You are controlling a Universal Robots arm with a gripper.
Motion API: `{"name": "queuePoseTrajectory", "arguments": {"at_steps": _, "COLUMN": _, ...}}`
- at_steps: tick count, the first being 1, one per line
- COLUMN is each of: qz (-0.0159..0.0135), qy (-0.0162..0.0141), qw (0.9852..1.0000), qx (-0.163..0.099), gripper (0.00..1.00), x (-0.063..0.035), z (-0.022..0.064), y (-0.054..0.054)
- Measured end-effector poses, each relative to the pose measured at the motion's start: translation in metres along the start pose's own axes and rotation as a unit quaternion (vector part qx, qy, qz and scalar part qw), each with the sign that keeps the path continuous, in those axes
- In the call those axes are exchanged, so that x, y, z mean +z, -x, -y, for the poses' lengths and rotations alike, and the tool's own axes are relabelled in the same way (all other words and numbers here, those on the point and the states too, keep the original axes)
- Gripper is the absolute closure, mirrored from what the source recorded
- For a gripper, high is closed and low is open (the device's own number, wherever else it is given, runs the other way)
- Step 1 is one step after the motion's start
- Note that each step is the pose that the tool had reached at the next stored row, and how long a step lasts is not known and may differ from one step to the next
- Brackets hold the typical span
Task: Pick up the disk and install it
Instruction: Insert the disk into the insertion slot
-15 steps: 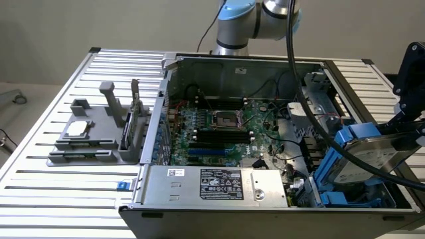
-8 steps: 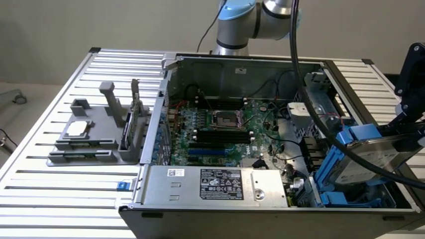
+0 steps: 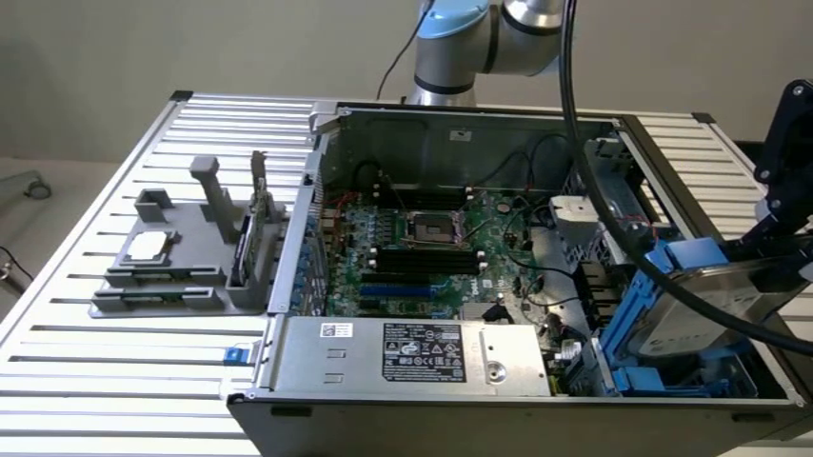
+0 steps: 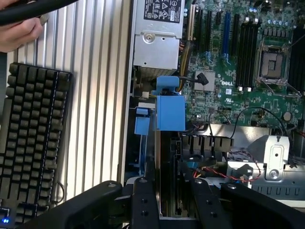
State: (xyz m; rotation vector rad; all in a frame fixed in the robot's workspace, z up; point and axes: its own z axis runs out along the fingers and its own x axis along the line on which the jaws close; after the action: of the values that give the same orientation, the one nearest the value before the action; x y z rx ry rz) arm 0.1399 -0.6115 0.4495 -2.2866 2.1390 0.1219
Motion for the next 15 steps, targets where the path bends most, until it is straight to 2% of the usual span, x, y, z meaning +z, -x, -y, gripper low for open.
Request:
{"name": "queuePoseTrajectory", "arguments": {"at_steps": 5, "qz": -0.0030, "qy": 0.0072, "qw": 1.0000, "qx": 0.001, "gripper": 0.69, "x": -0.0002, "z": 0.0031, "y": -0.0002}}
{"name": "queuePoseTrajectory", "arguments": {"at_steps": 12, "qz": -0.0049, "qy": 0.0147, "qw": 0.9999, "qx": 0.001, "gripper": 0.69, "x": 0.0025, "z": 0.0052, "y": -0.0005}}
{"name": "queuePoseTrajectory", "arguments": {"at_steps": 13, "qz": -0.0051, "qy": 0.0171, "qw": 0.9998, "qx": 0.001, "gripper": 0.69, "x": 0.0027, "z": 0.0054, "y": -0.0005}}
{"name": "queuePoseTrajectory", "arguments": {"at_steps": 15, "qz": -0.0051, "qy": 0.0239, "qw": 0.9997, "qx": 0.002, "gripper": 0.69, "x": 0.0030, "z": 0.0061, "y": -0.0006}}
